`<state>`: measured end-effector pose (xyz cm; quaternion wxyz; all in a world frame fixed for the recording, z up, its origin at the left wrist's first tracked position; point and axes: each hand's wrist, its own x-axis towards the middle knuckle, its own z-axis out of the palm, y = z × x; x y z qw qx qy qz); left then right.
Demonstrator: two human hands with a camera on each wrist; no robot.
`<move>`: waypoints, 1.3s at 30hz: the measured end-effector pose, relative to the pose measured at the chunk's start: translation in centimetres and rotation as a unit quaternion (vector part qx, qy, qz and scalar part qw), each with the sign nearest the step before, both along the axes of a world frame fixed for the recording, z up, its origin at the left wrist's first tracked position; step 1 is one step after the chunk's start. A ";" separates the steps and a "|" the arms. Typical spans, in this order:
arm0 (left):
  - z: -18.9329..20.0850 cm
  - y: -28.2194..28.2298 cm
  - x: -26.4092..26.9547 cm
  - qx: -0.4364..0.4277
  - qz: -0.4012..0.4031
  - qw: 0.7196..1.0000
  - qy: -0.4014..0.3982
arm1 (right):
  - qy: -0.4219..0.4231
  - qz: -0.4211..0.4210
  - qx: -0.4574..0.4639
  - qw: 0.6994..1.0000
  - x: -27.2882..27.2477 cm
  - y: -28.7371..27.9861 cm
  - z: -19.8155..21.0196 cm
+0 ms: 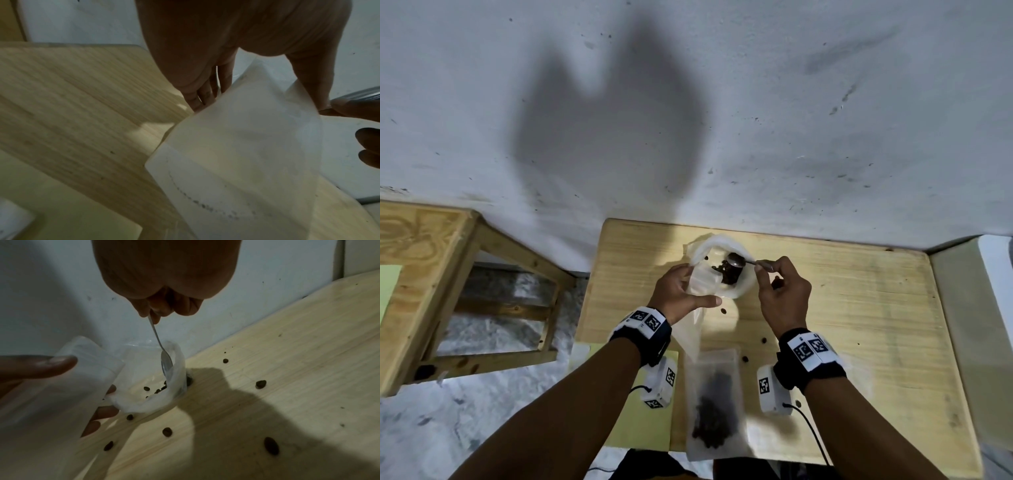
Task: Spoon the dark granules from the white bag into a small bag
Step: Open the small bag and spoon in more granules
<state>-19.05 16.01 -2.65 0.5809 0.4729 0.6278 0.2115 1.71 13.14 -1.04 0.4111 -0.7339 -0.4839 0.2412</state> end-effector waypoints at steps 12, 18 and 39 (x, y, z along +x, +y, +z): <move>0.2 -1.3 -0.2 0.113 -0.061 0.990 0.058 | -0.015 0.003 -0.027 1.000 0.6 -1.2 -0.4; 0.1 -0.8 -0.2 0.079 -0.040 0.995 0.044 | 0.047 -0.027 -0.022 0.998 0.2 -1.2 -0.1; -0.6 -0.5 -0.4 0.052 -0.023 0.998 0.026 | -0.027 0.056 -0.006 0.998 0.7 -0.4 -0.2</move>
